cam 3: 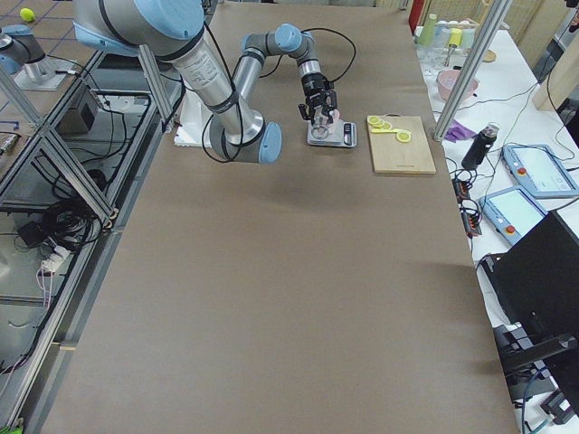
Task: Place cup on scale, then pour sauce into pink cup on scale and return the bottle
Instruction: 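Tilt the dispenser with the right gripper to pour into the pink cup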
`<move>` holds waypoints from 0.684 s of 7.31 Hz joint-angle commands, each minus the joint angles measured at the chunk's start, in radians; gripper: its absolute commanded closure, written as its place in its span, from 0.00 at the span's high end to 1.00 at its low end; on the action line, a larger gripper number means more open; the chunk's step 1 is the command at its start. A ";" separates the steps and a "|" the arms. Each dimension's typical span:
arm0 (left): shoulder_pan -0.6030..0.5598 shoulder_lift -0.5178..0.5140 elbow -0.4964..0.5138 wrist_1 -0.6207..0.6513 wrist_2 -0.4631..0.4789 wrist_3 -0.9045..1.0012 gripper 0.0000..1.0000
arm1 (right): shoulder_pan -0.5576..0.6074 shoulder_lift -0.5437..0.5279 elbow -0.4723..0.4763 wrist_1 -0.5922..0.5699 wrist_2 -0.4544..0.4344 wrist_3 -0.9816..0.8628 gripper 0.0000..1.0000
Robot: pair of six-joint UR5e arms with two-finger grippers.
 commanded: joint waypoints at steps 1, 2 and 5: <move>0.000 0.000 0.000 0.000 0.000 0.000 0.99 | 0.001 -0.005 0.012 0.043 0.002 0.001 0.00; 0.000 0.000 -0.001 0.000 0.000 0.000 0.99 | 0.002 -0.008 0.015 0.072 0.002 0.001 0.00; 0.000 0.000 -0.001 -0.002 -0.012 0.000 0.99 | 0.004 -0.093 0.129 0.173 0.006 -0.008 0.00</move>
